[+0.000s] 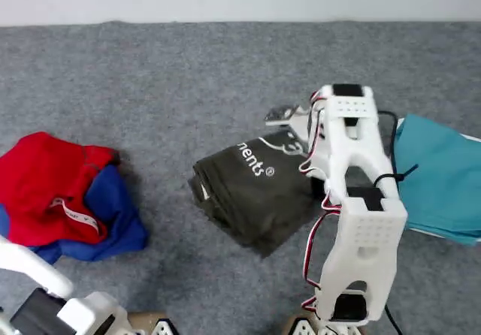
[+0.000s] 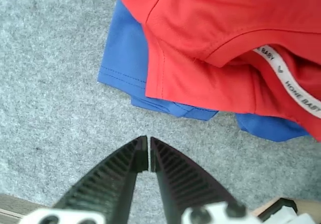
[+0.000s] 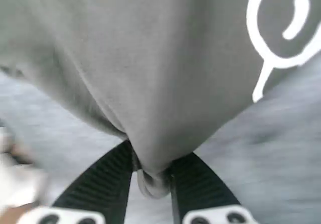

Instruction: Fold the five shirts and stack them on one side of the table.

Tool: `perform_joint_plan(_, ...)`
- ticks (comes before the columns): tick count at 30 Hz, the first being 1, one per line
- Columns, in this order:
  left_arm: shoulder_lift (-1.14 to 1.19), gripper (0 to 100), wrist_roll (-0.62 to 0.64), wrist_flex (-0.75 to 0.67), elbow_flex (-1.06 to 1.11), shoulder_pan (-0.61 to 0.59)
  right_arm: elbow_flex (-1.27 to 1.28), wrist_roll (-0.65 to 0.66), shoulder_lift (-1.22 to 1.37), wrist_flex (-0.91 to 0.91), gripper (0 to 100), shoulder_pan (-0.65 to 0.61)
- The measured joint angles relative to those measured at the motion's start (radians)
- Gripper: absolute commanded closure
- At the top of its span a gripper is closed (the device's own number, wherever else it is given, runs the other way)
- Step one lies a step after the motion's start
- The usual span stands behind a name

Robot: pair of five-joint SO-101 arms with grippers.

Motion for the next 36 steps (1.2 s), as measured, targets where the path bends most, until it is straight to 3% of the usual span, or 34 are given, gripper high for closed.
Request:
perform_joint_plan(5, 0.000, 98, 0.000, 0.000, 0.000, 0.003, -0.029, 0.089, 0.000, -0.187, 98.3, -0.006)
perform_joint_plan(11, 0.000, 98, 0.000, 0.000, 0.000, 0.002, -0.029, 0.046, -0.014, -0.193, 84.5, -0.023)
perform_joint_plan(25, 0.000, 98, 0.000, 0.003, 0.000, 0.002, -0.031, -0.786, -0.207, 0.063, 81.8, -0.037)
perform_joint_plan(32, 0.000, 98, 0.000, 0.003, 0.000, 0.002, -0.031, -1.189, -0.301, 0.069, 81.5, -0.089)
perform_joint_plan(36, 0.000, 98, 0.000, 0.003, 0.000, 0.002, 0.015, -1.358, -0.379, 0.069, 73.0, -0.167)
